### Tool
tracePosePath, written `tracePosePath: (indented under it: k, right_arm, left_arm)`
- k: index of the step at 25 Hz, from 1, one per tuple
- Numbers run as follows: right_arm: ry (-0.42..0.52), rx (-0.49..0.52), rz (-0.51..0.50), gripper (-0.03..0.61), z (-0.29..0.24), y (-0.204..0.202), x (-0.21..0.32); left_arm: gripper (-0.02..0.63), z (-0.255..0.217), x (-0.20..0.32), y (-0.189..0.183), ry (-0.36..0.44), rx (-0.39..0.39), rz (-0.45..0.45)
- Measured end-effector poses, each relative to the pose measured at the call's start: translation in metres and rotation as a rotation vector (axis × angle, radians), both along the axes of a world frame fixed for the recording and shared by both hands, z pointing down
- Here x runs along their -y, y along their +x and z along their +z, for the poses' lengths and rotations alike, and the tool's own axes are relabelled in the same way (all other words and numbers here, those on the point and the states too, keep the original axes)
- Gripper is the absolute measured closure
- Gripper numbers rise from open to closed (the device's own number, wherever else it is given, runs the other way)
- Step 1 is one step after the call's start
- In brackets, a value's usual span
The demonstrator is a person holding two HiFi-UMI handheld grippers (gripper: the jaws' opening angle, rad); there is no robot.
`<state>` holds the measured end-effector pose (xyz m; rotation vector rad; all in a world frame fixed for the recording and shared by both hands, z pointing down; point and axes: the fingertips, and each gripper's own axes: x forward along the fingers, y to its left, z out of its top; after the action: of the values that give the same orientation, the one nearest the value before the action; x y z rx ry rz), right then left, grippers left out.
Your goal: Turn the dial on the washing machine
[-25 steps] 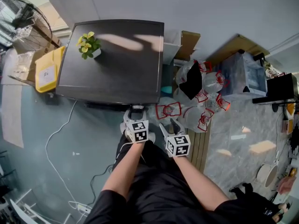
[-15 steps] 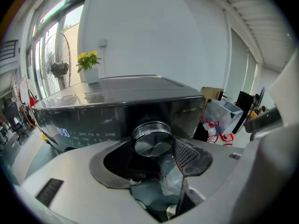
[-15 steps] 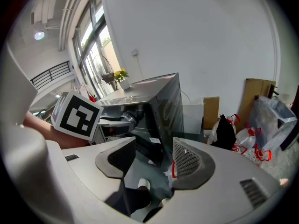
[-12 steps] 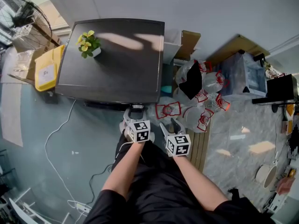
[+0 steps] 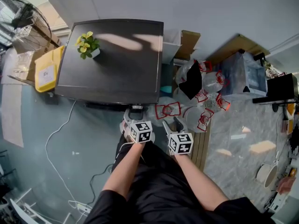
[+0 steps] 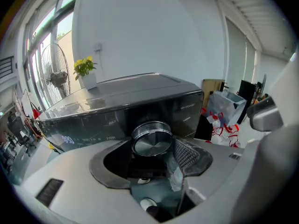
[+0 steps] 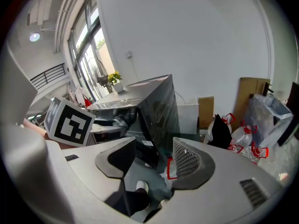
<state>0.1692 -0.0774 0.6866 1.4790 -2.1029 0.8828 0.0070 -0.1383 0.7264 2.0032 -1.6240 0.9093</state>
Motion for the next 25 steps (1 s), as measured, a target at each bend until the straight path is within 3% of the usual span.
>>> tracePosePath:
  k: [3,9,13,17,25]
  right_arm:
    - [-0.002,-0.001,0.004,0.356,0.000,0.003,0.001]
    - [-0.007,0.003,-0.003,0.356,0.002,0.001,-0.001]
    - [-0.012,0.007,-0.006,0.356,0.004,-0.001,-0.001]
    - [-0.019,0.037,0.014,0.356,0.001,-0.005,0.002]
    - [-0.003,0.049,0.015,0.356,-0.007,-0.009,0.010]
  left_arm:
    - [0.348,0.001,0.000,0.000,0.001,0.016,0.001]
    - [0.344,0.003,-0.001,-0.001,-0.011,-0.041,0.020]
    - [0.318,0.006,-0.003,-0.004,-0.015,-0.176,-0.037]
    - [0.316,-0.004,0.001,-0.004,0.038,-0.335,-0.083]
    - [0.318,0.004,-0.003,-0.012,0.002,-0.474,-0.220]
